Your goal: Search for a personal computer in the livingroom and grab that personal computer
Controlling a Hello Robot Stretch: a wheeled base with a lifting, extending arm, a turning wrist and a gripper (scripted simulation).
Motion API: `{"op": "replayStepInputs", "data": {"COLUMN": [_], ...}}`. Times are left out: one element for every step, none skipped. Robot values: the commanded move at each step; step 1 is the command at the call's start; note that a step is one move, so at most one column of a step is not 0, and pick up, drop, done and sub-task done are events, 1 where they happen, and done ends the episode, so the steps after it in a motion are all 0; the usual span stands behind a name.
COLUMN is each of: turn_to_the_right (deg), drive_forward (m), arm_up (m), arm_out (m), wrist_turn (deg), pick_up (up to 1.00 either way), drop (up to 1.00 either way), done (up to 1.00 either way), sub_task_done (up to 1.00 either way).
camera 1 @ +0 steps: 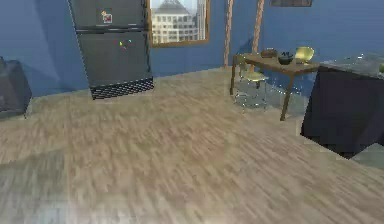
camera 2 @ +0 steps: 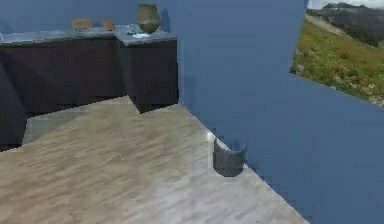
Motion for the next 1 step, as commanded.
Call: {"op": "replayStepInputs", "data": {"turn_to_the_right": [0.0], "drive_forward": [1.0], "arm_up": [0.0], "arm_out": [0.0], "wrist_turn": [0.0], "pick_up": [0.0], "drop": [0.0], "done": [0.0], "sub_task_done": [0.0]}}
